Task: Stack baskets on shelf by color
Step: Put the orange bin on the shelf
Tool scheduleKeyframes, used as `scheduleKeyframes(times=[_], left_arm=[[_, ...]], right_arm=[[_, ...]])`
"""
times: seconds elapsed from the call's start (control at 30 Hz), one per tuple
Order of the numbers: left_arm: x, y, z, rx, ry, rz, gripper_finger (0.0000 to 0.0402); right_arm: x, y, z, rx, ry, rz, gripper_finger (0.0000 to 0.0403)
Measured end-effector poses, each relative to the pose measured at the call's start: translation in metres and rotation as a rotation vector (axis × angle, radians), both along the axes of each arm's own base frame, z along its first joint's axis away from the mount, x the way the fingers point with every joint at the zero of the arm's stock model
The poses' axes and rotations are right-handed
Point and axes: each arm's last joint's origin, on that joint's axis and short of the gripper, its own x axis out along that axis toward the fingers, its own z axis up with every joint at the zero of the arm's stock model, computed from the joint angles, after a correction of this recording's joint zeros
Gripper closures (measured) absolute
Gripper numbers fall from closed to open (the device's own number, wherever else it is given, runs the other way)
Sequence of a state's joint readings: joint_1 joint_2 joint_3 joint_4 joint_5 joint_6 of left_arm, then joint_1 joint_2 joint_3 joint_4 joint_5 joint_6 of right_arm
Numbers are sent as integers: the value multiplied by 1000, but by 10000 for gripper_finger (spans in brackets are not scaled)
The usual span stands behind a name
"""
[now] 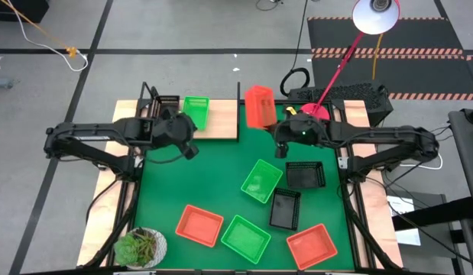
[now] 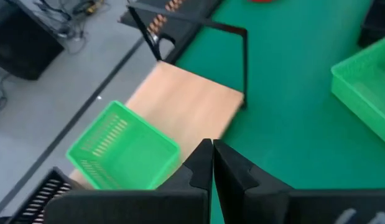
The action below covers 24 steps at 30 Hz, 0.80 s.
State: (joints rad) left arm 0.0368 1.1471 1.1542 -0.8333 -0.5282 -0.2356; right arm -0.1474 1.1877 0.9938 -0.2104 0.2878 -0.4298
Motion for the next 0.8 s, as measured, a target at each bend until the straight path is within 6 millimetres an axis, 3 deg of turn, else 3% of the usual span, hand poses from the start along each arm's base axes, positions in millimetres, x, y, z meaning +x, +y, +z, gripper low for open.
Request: scheduleKeyframes(times=[0.13, 0.27, 0.57, 0.8], left_arm=[[-8, 0, 7, 30, -23, 7, 385], [-11, 0, 10, 45, -32, 1, 385], [-10, 1, 10, 69, -15, -23, 385], [-14, 0, 6, 44, 21, -1, 385]], right_arm=[[24, 2, 14, 54, -150, -14, 398], [59, 0, 18, 55, -178, -6, 398], [143, -16, 22, 67, -87, -21, 398], [178, -48, 8, 111, 28, -77, 395]])
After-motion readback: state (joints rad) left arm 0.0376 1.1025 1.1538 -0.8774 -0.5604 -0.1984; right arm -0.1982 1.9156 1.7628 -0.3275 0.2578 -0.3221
